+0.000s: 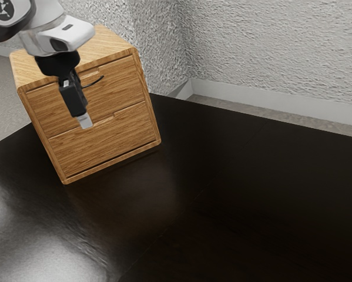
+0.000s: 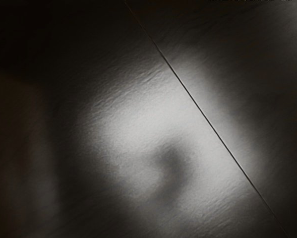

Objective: Pull the drawer handle with one arm to open the drawer

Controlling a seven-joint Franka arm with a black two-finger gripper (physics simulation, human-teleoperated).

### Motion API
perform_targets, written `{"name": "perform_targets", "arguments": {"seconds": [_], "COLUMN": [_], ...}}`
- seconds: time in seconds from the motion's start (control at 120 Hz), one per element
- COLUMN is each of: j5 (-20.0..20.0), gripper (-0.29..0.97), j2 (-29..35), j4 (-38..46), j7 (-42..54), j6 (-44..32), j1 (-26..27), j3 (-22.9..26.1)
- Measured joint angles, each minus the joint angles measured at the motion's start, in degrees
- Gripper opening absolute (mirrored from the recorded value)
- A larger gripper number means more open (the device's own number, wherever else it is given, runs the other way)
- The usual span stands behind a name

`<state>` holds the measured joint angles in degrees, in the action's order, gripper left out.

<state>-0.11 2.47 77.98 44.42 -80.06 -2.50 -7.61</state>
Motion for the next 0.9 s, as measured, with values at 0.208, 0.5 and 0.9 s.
{"name": "perform_targets", "arguments": {"seconds": [0.208, 0.5, 0.9], "j5": [-0.3, 1.2, 10.3], "gripper": [0.68, 0.68, 0.68], "j2": [-0.5, -4.6, -10.1], "j4": [-0.1, -3.9, -11.8], "j7": [2.2, 1.8, 3.6], "j6": [-0.3, -0.7, -3.0], "j1": [1.4, 1.9, 0.7], "j3": [0.1, 0.0, -0.3]}}
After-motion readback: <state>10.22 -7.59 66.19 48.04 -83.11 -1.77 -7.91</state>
